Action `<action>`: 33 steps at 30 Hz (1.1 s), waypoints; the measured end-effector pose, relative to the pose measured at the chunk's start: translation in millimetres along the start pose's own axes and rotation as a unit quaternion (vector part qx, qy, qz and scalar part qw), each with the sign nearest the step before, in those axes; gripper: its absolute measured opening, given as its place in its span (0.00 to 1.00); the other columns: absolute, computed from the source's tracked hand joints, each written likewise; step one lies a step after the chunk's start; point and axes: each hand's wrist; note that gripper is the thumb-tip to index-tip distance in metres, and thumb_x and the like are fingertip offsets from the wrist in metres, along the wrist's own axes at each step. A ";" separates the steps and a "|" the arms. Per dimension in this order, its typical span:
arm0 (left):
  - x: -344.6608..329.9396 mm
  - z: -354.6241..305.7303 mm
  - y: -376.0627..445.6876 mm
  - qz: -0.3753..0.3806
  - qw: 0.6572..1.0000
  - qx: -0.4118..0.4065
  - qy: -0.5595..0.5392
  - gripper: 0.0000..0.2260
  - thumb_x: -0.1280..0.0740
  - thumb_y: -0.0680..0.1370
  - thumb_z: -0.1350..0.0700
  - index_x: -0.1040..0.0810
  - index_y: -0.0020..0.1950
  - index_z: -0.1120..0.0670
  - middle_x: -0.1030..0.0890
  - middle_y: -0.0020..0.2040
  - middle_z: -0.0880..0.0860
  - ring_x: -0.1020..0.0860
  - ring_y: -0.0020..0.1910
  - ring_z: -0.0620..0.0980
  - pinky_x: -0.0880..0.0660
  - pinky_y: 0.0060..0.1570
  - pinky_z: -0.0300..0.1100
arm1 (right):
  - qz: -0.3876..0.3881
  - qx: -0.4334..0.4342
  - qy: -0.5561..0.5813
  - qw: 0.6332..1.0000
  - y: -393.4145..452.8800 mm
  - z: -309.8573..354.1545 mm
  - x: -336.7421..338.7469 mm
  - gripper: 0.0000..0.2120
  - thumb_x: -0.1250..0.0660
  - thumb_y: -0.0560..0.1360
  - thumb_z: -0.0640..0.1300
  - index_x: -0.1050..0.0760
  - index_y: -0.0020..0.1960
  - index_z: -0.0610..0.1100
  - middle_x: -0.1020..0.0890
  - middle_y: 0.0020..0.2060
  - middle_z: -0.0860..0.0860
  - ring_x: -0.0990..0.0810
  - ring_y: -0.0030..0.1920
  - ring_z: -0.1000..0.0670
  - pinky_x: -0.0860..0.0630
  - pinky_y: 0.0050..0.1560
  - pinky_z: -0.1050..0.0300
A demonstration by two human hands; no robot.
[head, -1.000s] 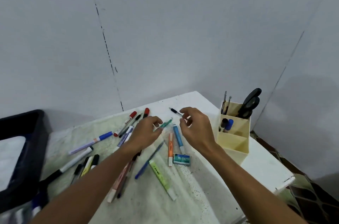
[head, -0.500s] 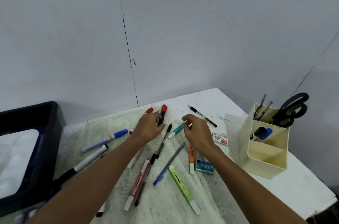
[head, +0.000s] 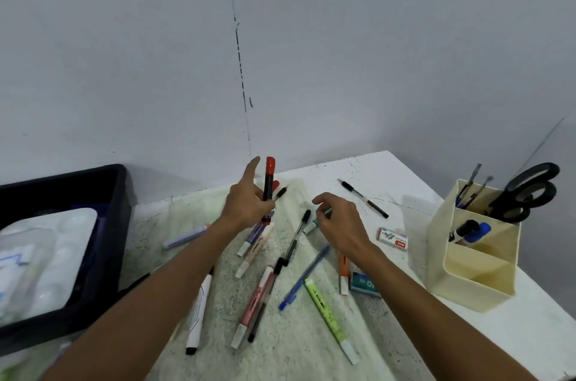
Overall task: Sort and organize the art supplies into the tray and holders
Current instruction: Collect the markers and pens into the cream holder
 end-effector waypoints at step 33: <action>62.4 23.4 -45.2 0.030 0.991 -0.003 -0.130 0.31 0.31 0.72 0.71 0.38 0.64 0.43 0.23 0.40 0.59 0.19 0.33 0.55 0.18 0.36 0.51 | 0.061 0.042 0.130 0.989 43.1 81.5 -41.9 0.23 0.29 0.73 0.38 0.33 0.64 0.49 0.22 0.39 0.49 0.21 0.37 0.52 0.28 0.36 0.64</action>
Point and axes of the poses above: each hand's wrist, its own y-axis towards the middle knuckle, its own x-axis out of the back of the hand, z = x × y
